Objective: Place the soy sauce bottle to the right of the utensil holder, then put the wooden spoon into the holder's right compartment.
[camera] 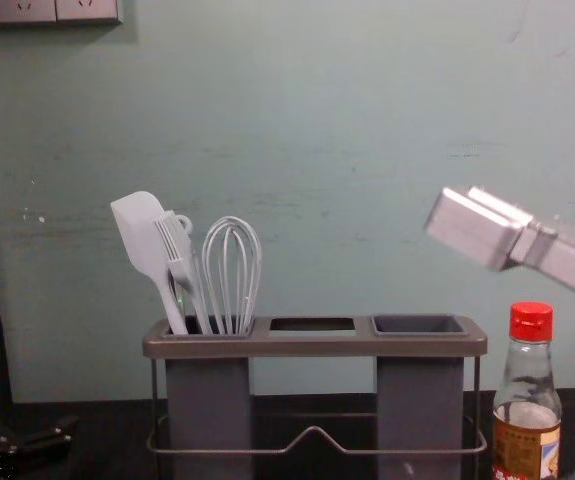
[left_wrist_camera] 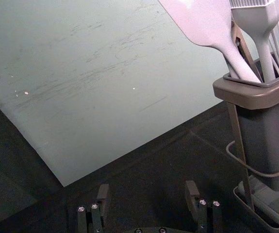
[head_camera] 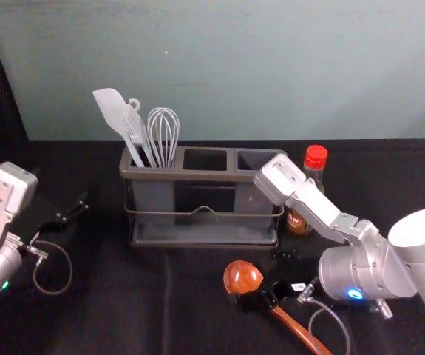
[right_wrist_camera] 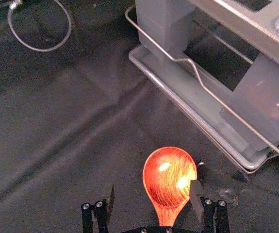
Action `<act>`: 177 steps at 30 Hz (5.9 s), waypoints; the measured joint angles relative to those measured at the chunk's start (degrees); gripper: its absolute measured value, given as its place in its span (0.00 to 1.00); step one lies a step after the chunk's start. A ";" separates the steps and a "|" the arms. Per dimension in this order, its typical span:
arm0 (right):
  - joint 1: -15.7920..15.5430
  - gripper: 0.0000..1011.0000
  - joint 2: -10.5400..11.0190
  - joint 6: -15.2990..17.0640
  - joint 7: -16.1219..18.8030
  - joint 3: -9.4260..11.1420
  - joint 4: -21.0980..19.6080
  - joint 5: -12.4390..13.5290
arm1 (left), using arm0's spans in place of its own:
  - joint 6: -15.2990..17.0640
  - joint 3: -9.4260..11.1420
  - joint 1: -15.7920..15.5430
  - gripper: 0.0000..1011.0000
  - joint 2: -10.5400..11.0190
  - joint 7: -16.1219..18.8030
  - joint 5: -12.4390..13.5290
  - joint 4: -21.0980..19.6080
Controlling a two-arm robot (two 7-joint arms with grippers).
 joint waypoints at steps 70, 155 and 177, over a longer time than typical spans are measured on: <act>5.62 0.98 -7.10 -1.44 4.87 -3.71 13.69 -9.09 | 0.00 0.00 0.00 1.00 0.00 0.00 0.00 0.00; 16.66 0.83 -19.01 -35.99 -9.53 8.28 18.47 -8.17 | 0.00 0.00 0.00 1.00 0.00 0.00 0.00 0.00; 16.28 0.83 -19.59 -36.45 -7.59 7.85 22.12 -9.04 | 0.00 0.00 0.00 1.00 0.00 0.00 0.00 0.00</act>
